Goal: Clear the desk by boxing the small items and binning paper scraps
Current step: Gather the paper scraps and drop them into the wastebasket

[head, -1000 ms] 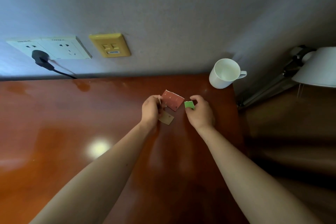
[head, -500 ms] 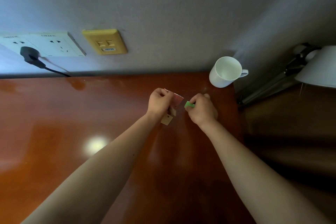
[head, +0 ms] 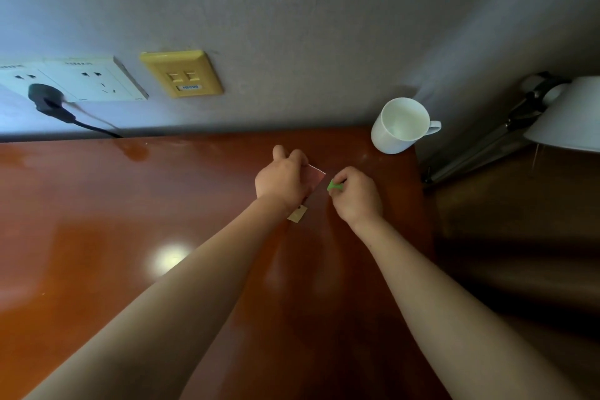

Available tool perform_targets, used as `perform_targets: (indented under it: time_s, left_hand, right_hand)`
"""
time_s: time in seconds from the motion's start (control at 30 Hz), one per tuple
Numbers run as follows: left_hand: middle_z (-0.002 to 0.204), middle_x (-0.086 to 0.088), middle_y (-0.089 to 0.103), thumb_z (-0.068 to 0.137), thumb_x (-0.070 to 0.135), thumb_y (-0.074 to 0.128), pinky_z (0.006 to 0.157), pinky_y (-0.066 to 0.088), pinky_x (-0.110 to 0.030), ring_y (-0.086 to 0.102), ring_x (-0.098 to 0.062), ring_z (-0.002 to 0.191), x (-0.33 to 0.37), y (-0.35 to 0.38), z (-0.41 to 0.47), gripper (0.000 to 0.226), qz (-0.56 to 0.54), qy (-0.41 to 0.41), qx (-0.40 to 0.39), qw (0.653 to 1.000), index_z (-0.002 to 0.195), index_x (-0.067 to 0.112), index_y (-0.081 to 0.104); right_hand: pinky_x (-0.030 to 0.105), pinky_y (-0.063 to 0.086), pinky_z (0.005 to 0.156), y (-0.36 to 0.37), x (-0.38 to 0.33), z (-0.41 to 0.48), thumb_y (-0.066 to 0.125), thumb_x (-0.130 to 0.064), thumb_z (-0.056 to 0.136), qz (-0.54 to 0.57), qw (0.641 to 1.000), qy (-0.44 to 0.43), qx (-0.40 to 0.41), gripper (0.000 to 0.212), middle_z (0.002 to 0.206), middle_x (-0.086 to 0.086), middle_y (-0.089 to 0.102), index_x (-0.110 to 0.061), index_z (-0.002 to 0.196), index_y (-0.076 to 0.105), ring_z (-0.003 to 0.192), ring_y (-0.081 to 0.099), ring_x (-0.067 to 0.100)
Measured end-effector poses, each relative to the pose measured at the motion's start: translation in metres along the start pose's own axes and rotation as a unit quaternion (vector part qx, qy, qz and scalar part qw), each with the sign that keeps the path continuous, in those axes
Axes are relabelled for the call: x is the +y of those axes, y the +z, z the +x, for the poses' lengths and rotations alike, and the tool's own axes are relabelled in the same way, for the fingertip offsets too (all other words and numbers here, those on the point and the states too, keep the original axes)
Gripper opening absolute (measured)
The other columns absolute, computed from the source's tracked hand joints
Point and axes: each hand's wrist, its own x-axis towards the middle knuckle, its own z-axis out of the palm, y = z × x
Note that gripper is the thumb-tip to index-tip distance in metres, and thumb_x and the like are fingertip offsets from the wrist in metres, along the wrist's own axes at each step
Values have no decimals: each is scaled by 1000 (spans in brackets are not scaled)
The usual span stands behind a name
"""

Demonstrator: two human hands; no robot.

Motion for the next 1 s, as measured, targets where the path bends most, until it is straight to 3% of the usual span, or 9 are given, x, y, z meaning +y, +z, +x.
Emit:
perform_targets:
  time_s: [0.07, 0.23, 0.47, 0.6, 0.7, 0.83, 0.93, 1.0]
  left_hand:
    - [125, -5, 38, 80, 39, 71, 63, 44, -32, 61, -30, 87, 0, -1, 0, 48, 23, 18, 1, 1000, 122, 26, 52]
    - [124, -6, 36, 79, 46, 71, 63, 44, -33, 60, -27, 85, 4, -3, 3, 50, 71, 20, -7, 997, 117, 22, 51]
    - [99, -1, 61, 69, 45, 76, 60, 38, -31, 62, -26, 85, 3, -2, 3, 52, 39, 7, -6, 999, 101, 16, 47]
    - [99, 7, 61, 76, 36, 72, 63, 40, -29, 62, -21, 88, 0, 1, -5, 45, -20, -8, -9, 1000, 112, 24, 49]
    - [95, 9, 65, 81, 29, 58, 62, 41, -27, 64, -19, 86, -6, 1, -9, 16, -99, -36, -11, 994, 96, 33, 55]
    - [93, 8, 66, 85, 30, 49, 65, 43, -28, 63, -19, 84, -14, -2, -15, 10, -179, -78, 1, 981, 92, 32, 56]
    - [87, 7, 64, 91, 34, 44, 65, 41, -30, 60, -20, 82, -18, -6, -18, 14, -176, -92, 29, 980, 89, 28, 56]
    - [79, 6, 63, 94, 40, 40, 63, 44, -32, 60, -21, 78, -22, -7, -19, 25, -167, -103, 42, 980, 84, 24, 56]
  right_hand:
    - [31, 49, 71, 0, 0, -1, 66, -14, 87, 0, 1000, 1, 14, 20, 105, 5, 67, -17, 106, 60, 96, 64, 27]
    - [30, 50, 70, -1, 0, 0, 67, -17, 87, -20, 1000, -1, 5, 18, 105, 4, 67, -17, 105, 62, 95, 64, 25]
    - [25, 40, 63, -8, -2, 2, 68, -23, 86, -20, 1000, 0, 1, 15, 90, -2, 63, -23, 78, 55, 83, 60, 20]
    - [26, 42, 60, -3, 1, 0, 70, -23, 83, 13, 1000, 26, 11, 17, 79, -7, 58, -26, 74, 55, 79, 61, 20]
    - [27, 46, 60, -2, 6, -1, 74, -26, 81, 39, 998, 49, 12, 16, 76, -5, 60, -22, 76, 58, 75, 61, 19]
    - [22, 39, 52, -3, 5, -5, 74, -24, 79, 59, 997, 59, -6, 18, 67, -7, 59, -21, 69, 60, 67, 59, 15]
    - [22, 35, 48, -3, -8, -11, 68, -13, 77, 214, 971, 104, -17, 15, 60, -3, 54, -15, 66, 58, 56, 50, 13]
    - [21, 27, 41, -6, -20, -17, 60, -6, 78, 390, 903, 177, -39, 16, 58, -1, 44, -12, 66, 52, 46, 37, 11]
